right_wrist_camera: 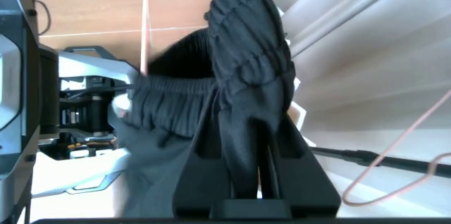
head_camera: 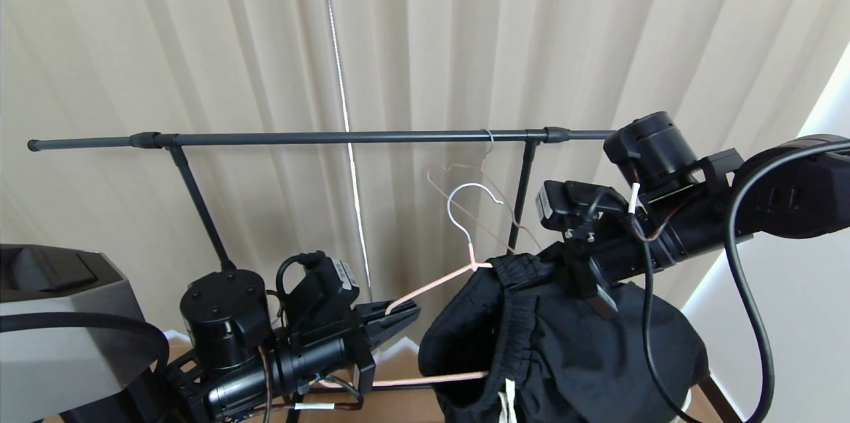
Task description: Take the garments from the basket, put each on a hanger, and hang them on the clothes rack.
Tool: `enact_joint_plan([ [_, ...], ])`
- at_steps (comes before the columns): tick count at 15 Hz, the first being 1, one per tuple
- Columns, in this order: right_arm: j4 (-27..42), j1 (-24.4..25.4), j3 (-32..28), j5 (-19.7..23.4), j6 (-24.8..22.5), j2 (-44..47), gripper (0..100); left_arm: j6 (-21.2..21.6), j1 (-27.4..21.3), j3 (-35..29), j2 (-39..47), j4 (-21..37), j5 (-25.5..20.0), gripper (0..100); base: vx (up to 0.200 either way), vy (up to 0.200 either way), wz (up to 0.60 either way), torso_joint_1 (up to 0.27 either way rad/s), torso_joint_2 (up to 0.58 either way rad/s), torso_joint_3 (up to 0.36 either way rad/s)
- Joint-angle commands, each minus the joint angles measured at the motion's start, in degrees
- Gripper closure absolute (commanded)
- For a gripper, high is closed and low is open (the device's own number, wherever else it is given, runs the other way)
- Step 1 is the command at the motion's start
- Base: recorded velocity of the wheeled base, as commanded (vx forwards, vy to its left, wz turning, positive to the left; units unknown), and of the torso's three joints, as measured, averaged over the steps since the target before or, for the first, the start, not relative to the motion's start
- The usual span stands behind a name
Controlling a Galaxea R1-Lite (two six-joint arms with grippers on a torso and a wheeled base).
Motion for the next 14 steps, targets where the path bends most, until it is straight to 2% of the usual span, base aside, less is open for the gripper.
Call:
enact_joint_plan([
  [1, 0.0, 0.1, 0.1, 0.0, 0.0, -0.3, 100, 0.0, 0.0, 0.0, 0.1, 0.0, -0.1, 100, 0.0, 0.0, 0.0, 0.0, 0.0, 0.0],
  [12, 0.0, 0.1, 2.1, 0.0, 0.0, -2.4, 100, 0.6, 0.9, -0.2, 0.3, 0.0, -0.1, 100, 0.0, 0.0, 0.0, 0.0, 0.0, 0.0],
  [13, 0.1, 0.1, 2.4, 0.0, 0.0, -2.8, 100, 0.6, 1.1, -0.2, 0.4, 0.0, -0.1, 0, 0.0, 0.0, 0.0, 0.0, 0.0, 0.0],
  [14, 0.2, 0.1, 2.6, 0.0, 0.0, -3.0, 100, 0.4, 1.2, -0.3, 0.4, 0.0, -0.1, 0, 0.0, 0.0, 0.0, 0.0, 0.0, 0.0],
])
